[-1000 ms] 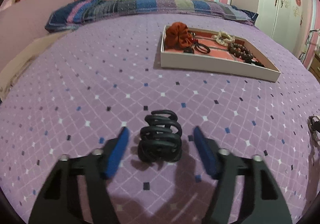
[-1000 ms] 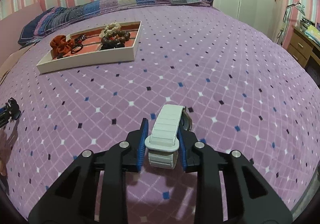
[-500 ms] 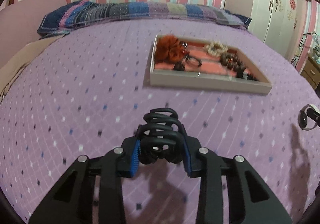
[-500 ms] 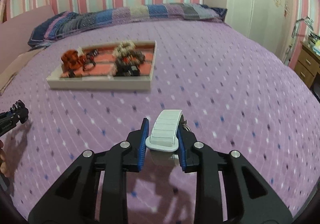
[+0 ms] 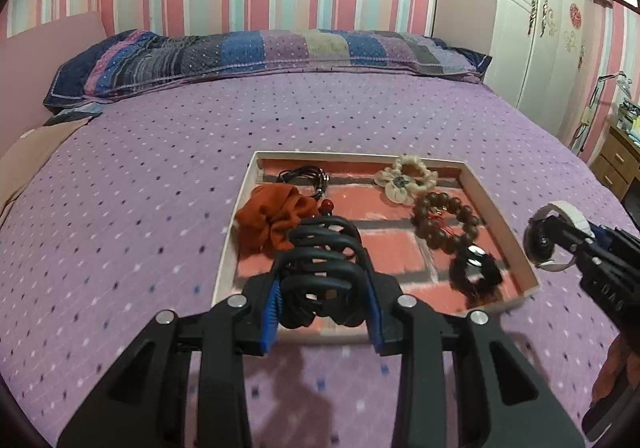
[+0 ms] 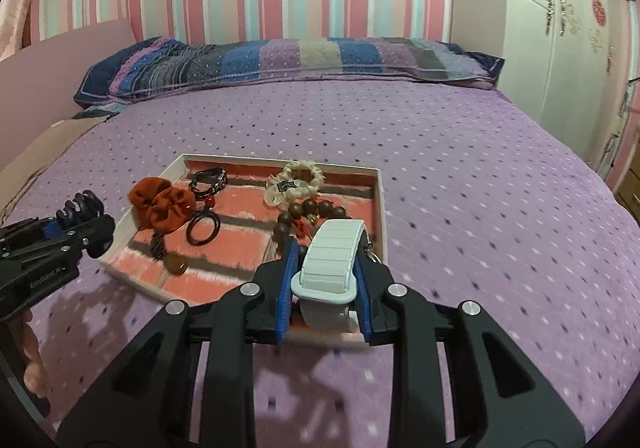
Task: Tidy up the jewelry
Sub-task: 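Carry the claw clip and white watch into the tray and open both tools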
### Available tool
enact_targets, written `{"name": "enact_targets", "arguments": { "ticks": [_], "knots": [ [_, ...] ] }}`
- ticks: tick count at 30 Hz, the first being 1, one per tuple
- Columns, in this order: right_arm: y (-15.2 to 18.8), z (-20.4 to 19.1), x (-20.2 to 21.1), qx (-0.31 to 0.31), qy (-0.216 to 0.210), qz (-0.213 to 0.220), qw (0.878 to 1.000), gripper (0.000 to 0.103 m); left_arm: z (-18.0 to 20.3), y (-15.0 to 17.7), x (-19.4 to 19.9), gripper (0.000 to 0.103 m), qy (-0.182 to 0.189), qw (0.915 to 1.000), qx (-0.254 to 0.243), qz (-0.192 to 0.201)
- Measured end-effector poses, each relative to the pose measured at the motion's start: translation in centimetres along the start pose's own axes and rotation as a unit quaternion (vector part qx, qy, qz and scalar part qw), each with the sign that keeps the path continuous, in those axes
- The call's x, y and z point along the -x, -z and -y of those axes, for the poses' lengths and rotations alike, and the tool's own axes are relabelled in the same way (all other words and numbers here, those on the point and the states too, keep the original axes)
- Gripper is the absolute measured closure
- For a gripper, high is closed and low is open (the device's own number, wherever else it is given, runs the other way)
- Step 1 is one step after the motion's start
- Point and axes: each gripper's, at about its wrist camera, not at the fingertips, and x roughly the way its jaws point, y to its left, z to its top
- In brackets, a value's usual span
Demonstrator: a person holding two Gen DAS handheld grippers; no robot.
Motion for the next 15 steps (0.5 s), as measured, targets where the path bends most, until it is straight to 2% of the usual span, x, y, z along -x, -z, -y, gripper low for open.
{"name": "enact_targets", "arguments": {
  "ticks": [5,9,15],
  "knots": [
    [0.3,-0.3,-4.6,0.004,0.0,-0.017,1.0,0.077,-0.5,0.3,-4.1,0.068,-0.015,0.9998,0.004,-0.014],
    [0.7,-0.6,-6.3,0.01,-0.001,-0.025,1.0,0.077,-1.5,1.0,-6.9,0.068,-0.026,0.9989,0.02,-0.033],
    [1.3,-1.0,-7.3,0.016,-0.003,-0.038,0.999,0.076,-2.5,1.7,-8.4,0.067,-0.033,0.998,0.023,-0.049]
  ]
}}
